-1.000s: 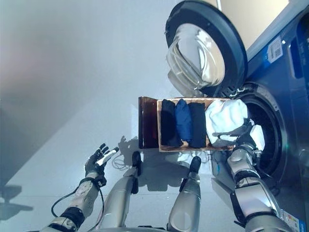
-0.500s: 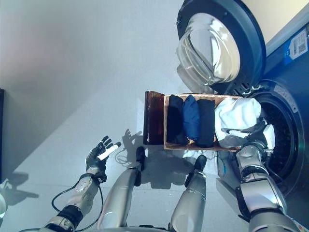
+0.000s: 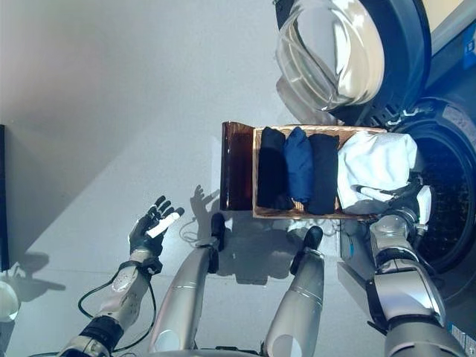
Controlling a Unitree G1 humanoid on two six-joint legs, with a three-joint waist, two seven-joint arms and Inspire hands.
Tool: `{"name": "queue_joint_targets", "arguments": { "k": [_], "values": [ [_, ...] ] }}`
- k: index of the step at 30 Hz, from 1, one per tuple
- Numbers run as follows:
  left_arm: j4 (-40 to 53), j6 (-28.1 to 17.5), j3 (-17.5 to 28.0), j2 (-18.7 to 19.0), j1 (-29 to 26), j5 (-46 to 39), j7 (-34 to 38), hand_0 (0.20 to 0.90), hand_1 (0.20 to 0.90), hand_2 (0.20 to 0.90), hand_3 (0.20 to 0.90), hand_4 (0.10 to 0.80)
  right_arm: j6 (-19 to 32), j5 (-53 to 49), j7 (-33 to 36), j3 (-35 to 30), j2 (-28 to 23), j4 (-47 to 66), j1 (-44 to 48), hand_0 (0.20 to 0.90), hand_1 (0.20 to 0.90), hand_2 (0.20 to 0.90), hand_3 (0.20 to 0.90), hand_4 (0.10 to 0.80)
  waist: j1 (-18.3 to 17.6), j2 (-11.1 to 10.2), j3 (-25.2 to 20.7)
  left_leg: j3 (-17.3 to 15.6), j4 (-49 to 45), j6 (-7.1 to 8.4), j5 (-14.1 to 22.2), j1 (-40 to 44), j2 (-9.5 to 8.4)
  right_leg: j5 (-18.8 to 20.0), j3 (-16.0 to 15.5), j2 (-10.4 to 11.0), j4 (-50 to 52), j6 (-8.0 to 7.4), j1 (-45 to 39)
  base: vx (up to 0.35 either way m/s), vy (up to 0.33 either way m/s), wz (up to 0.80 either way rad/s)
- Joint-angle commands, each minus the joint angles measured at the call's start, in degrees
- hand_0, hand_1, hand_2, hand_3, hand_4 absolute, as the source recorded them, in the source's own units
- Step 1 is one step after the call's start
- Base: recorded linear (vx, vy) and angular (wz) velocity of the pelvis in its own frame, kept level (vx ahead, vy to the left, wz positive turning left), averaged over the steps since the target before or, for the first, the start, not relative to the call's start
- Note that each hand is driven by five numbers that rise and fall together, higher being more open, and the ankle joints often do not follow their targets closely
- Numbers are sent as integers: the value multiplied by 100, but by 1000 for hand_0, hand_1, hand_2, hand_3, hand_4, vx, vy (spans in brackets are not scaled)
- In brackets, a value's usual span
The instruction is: Pick up the clothes and place them into the washing machine
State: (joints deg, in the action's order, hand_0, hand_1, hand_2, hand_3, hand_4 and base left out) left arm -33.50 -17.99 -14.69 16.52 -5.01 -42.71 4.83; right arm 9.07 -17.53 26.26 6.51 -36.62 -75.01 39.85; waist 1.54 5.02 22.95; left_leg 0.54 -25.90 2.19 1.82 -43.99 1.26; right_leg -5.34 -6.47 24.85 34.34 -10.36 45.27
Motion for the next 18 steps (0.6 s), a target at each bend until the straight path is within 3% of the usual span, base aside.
{"name": "queue_joint_targets", "arguments": {
  "k": [1, 5, 6, 7, 8, 18],
  "values": [
    [615, -391, 165, 335, 491, -137, -86, 900, 900, 900, 900, 800, 528, -694, -189, -165, -61, 229, -2, 900, 900, 900, 900, 800, 98, 87, -377, 226, -578, 436, 753, 198, 368, 935, 333, 22, -468, -77, 94, 0, 0, 0],
    [617, -375, 113, 360, 524, -152, -147, 900, 900, 900, 900, 800, 649, -1037, -363, -239, 16, 302, 105, 900, 900, 900, 900, 800, 118, 102, -386, 204, -517, 430, 716, 151, 369, 973, 375, 23, -487, -94, 189, -2, 1, 1],
    [603, -371, 106, 363, 517, -156, -164, 900, 900, 900, 900, 800, 681, -1137, -433, -260, 32, 308, 126, 546, 546, 546, 546, 547, 130, 107, -390, 205, -522, 430, 725, 141, 369, 962, 373, 23, -478, -96, 202, -8, -5, 4],
    [586, -369, 93, 365, 502, -160, -173, 900, 900, 900, 900, 800, 714, -1212, -478, -253, 52, 327, 170, 455, 455, 455, 455, 482, 144, 108, -396, 209, -525, 423, 723, 127, 354, 957, 376, 19, -462, -93, 225, -8, -7, 4],
    [587, -365, 85, 370, 484, -171, -180, 900, 900, 900, 900, 800, 746, -1267, -517, -239, 72, 349, 205, 200, 200, 200, 200, 300, 147, 104, -409, 207, -507, 423, 710, 127, 346, 967, 373, 26, -473, -95, 226, -7, -7, 4],
    [504, -377, -18, 339, 351, -164, -252, 900, 900, 900, 900, 800, 741, -1100, -703, -46, 59, 327, 311, 200, 200, 200, 200, 300, 153, 70, -450, 236, -517, 432, 711, 148, 363, 953, 374, 29, -434, -108, 202, 1, 1, -1]
  ]
}}
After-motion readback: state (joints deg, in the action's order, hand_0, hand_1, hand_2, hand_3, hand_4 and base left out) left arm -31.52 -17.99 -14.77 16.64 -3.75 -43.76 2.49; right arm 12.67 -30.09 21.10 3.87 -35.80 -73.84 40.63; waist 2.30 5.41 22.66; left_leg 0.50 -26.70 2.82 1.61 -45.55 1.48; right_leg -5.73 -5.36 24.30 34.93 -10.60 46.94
